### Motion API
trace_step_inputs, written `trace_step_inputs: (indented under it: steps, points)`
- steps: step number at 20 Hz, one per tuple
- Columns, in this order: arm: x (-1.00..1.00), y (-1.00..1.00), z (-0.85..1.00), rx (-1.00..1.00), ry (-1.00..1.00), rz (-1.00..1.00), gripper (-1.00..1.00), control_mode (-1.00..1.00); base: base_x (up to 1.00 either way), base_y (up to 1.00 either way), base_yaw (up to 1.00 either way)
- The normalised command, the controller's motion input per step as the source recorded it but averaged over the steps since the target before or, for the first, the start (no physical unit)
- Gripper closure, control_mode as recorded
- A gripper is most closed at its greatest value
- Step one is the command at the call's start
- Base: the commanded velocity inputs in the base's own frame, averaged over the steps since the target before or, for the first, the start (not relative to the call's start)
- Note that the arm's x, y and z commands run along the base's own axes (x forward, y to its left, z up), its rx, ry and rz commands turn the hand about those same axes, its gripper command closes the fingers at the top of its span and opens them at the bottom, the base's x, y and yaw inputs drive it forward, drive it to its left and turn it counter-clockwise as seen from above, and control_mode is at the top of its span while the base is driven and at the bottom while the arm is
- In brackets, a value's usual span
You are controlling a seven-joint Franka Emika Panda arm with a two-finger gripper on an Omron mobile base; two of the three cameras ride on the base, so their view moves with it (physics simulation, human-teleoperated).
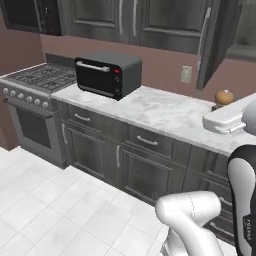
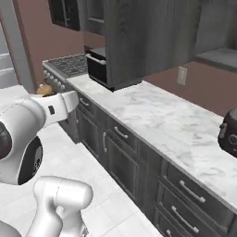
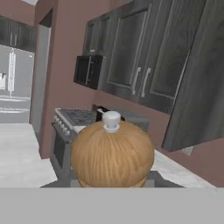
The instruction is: Take 2 condiments from the cabinet and move them on the counter near the stove.Make sure the condiments are lined up with each other, next to each other.
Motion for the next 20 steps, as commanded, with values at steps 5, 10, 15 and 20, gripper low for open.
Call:
trace_step_inputs:
  steps: [5, 10, 15, 20]
  points:
    - [0.0, 0.0, 0.0, 0.0, 0.0, 0.0, 1.0, 1.0, -0.05, 0.39, 0.63]
    - [0.0, 0.0, 0.0, 0.0, 0.0, 0.0, 1.0, 1.0, 0.0, 0.44, 0.29]
    - [0.0, 0.0, 0.0, 0.0, 0.0, 0.0, 1.0, 1.0, 0.2, 0.58, 0.15]
    - [0.0, 0.0, 0.0, 0.0, 0.0, 0.0, 1.0, 1.0, 0.79, 0.72, 0.09]
